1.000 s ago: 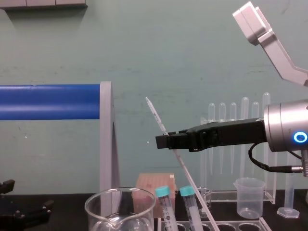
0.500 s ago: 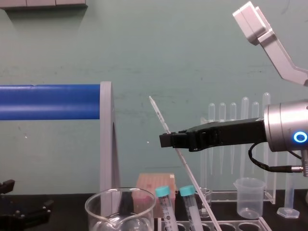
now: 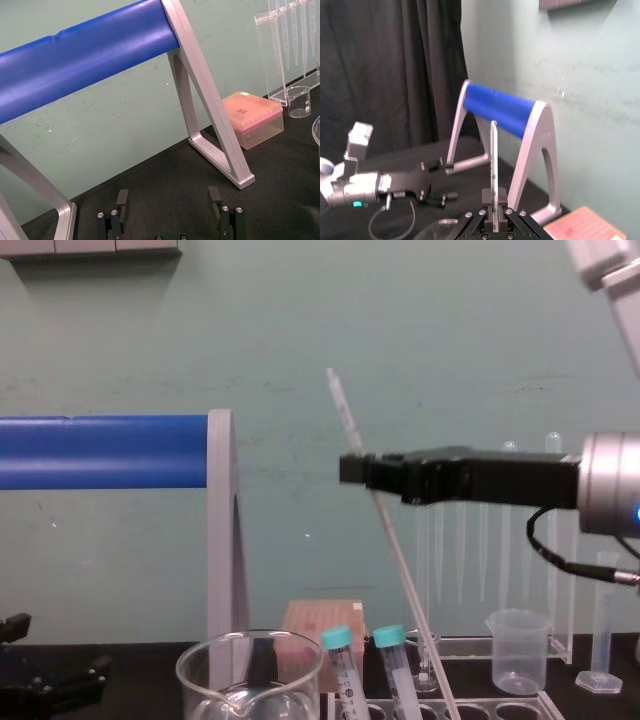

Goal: Hold the thermometer with one hand and immerse one end into the beaker, then reinsert it into the test tube rack.

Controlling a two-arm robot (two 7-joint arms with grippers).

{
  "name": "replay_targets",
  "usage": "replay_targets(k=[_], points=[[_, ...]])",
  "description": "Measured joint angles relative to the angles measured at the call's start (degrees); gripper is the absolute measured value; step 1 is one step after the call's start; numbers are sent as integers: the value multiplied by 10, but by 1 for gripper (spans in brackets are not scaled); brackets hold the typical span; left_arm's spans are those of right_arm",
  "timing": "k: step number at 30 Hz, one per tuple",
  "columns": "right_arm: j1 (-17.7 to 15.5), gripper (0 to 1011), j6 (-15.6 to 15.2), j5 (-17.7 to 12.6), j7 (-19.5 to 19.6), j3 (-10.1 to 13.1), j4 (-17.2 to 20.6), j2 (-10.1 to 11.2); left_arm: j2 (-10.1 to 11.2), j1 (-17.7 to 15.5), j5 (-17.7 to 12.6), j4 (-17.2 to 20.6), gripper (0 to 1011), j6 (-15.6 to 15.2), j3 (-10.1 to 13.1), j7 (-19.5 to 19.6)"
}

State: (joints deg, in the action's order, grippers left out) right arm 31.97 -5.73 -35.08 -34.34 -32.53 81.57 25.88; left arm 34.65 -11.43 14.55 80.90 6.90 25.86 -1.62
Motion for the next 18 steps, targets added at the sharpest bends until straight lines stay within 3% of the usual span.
replay_targets(k=[11,18], points=[[-58,53,77,-61,-3,64,56,7,0,0,0,0,1008,0,0,0],[-53,53,101,-91,-12,91,80,1,0,0,0,0,1008,0,0,0]])
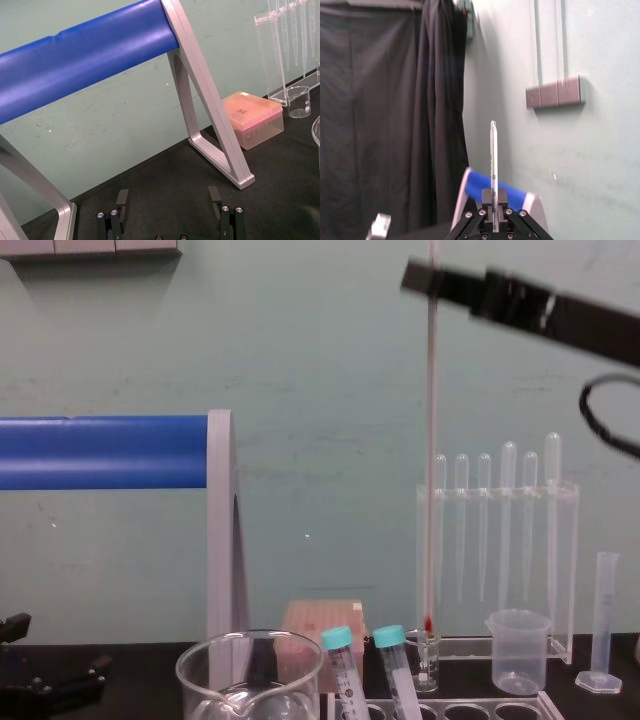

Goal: Hold the thermometer with one hand and immerse one end into the beaker, then reinsert it into the test tube rack.

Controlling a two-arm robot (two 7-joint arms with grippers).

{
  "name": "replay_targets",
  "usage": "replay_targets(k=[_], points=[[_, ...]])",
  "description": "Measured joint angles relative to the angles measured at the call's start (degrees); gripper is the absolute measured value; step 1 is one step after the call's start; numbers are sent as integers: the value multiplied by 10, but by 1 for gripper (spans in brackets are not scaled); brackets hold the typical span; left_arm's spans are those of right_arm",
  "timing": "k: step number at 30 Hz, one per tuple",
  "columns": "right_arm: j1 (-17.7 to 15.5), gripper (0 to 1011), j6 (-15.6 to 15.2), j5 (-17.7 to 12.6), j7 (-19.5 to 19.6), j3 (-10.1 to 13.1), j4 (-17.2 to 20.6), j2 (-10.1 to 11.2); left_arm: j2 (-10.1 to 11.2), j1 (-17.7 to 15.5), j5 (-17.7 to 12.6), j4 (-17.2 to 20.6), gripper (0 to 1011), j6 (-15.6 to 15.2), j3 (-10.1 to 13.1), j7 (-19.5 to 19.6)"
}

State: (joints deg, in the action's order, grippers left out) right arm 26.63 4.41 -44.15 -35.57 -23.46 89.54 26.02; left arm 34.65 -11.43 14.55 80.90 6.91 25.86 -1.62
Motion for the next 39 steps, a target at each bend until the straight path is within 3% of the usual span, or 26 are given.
replay_targets(k=[7,8,12,14,21,25,31,39], points=[[51,53,4,-13,-11,-2,-10,-23,0,0,0,0,1008,0,0,0],[74,53,7,-15,-20,-13,-26,-38,0,0,0,0,1008,0,0,0],[97,53,10,-17,-36,-31,-48,-58,0,0,0,0,1008,0,0,0],[114,53,13,-19,-57,-51,-71,-75,0,0,0,0,1008,0,0,0],[134,53,18,-21,-95,-91,-128,-106,0,0,0,0,1008,0,0,0],[143,53,29,-20,-117,-110,-182,-127,0,0,0,0,1008,0,0,0],[150,53,60,-11,-147,-123,-255,-153,0,0,0,0,1008,0,0,0],[154,53,89,8,-170,-126,-316,-172,0,0,0,0,1008,0,0,0]])
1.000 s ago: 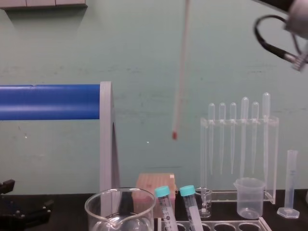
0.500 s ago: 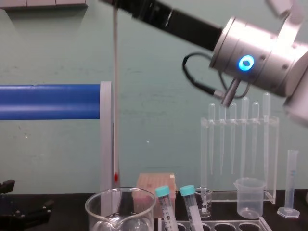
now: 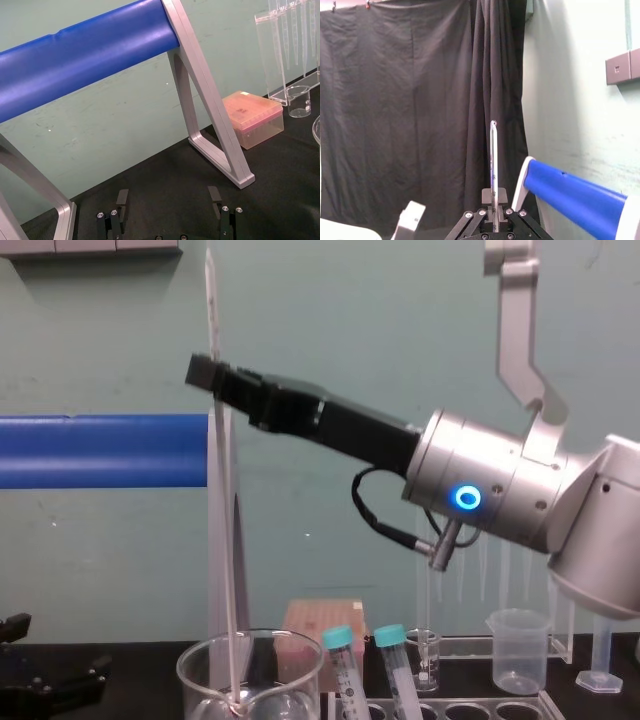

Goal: Hold the thermometer with one hand and immerse one end into the beaker, then reinsert it into the test tube rack.

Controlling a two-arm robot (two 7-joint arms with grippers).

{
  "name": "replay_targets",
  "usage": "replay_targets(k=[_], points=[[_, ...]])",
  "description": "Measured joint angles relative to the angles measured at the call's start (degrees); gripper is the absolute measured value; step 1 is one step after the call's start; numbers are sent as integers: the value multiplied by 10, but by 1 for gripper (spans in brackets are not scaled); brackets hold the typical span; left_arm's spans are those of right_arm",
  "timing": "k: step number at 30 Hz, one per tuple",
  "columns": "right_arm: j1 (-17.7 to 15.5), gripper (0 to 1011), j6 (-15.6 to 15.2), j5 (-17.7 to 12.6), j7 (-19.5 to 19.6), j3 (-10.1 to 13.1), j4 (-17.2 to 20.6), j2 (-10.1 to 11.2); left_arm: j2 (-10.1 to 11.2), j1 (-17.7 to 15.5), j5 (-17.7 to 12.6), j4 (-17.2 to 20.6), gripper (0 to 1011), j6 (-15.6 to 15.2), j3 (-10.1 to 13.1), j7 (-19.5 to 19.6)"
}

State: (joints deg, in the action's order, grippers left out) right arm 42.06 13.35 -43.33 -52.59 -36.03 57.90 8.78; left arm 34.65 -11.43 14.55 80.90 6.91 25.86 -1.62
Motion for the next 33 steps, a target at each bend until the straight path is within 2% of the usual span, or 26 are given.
replay_targets(k=[14,33], points=[[-10,53,10,33,-8,-1,-44,-14,0,0,0,0,1008,0,0,0],[-21,53,15,51,-14,10,-61,-22,0,0,0,0,1008,0,0,0]])
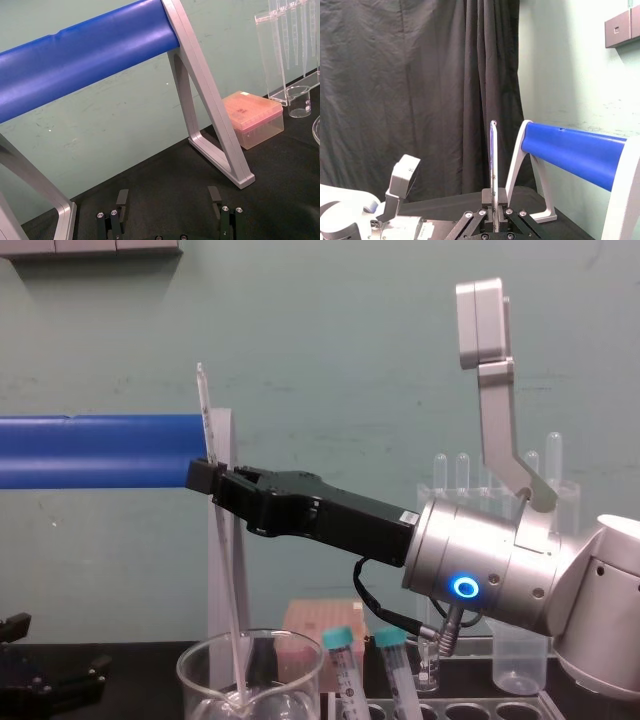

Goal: Hold the thermometer with one hand and immerse one end into the beaker, then reinsert it into the test tube rack.

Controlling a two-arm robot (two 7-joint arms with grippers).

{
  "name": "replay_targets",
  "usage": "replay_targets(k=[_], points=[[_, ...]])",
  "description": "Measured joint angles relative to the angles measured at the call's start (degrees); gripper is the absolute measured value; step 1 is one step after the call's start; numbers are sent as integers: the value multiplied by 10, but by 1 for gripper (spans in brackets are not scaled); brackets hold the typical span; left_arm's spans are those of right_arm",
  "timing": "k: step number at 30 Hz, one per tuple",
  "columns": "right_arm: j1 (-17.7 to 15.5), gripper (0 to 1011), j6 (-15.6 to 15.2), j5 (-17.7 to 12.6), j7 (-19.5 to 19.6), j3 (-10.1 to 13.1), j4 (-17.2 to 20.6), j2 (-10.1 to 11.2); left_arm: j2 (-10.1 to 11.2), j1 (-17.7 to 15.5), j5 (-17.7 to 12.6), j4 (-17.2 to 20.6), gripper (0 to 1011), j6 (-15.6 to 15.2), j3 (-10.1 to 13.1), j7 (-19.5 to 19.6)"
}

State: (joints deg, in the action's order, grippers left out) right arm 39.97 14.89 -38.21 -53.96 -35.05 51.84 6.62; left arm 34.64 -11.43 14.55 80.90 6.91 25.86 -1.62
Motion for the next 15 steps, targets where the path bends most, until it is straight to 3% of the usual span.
replay_targets(k=[15], points=[[-4,53,-1,5,0,6,11,1,0,0,0,0,1008,0,0,0]])
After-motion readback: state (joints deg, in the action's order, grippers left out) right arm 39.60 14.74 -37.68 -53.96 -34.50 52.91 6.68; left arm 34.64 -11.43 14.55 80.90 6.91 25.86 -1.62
